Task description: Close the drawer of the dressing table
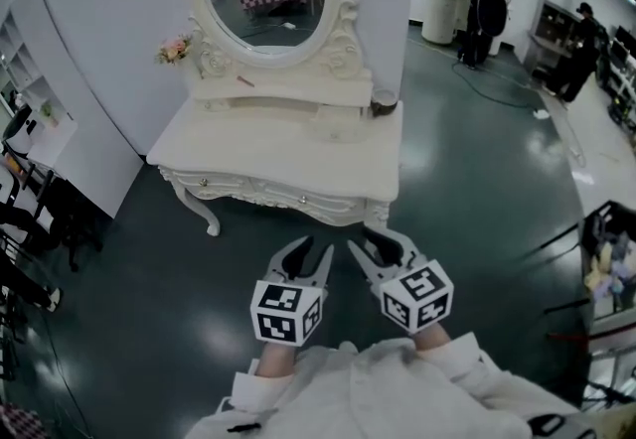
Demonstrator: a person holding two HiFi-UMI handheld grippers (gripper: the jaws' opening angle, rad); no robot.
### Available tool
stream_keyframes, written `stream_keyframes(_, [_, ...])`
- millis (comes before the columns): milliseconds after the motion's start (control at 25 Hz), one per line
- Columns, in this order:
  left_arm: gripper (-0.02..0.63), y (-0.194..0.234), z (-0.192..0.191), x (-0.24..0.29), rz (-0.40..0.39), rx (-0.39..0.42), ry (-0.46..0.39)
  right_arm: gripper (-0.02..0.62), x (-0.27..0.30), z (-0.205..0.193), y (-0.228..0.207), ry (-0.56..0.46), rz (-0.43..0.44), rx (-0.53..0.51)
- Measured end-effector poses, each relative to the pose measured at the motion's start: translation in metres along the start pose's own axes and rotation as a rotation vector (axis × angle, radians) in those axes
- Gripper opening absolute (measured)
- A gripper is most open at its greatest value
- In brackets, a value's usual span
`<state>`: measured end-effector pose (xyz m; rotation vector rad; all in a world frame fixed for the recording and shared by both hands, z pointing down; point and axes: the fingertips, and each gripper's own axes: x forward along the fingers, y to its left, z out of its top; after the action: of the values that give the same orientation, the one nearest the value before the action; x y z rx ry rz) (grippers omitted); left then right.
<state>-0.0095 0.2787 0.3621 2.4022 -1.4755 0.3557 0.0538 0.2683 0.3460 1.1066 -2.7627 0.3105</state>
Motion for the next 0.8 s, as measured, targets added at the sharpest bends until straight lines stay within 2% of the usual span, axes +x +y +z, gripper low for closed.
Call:
stream_keyframes(360, [0.126,0.003,-0.01,0.031,-0.021,-0.034,0.065,0.106,0.009,-0.015,-0.027,0.05,-0.021,0.064])
stream_keyframes(800, [0.126,0.021,0.004,0.067,-0.067,-0.015,0.096,0.106,0.037,-0.002,-0.052,0.028,-0.05,0.089])
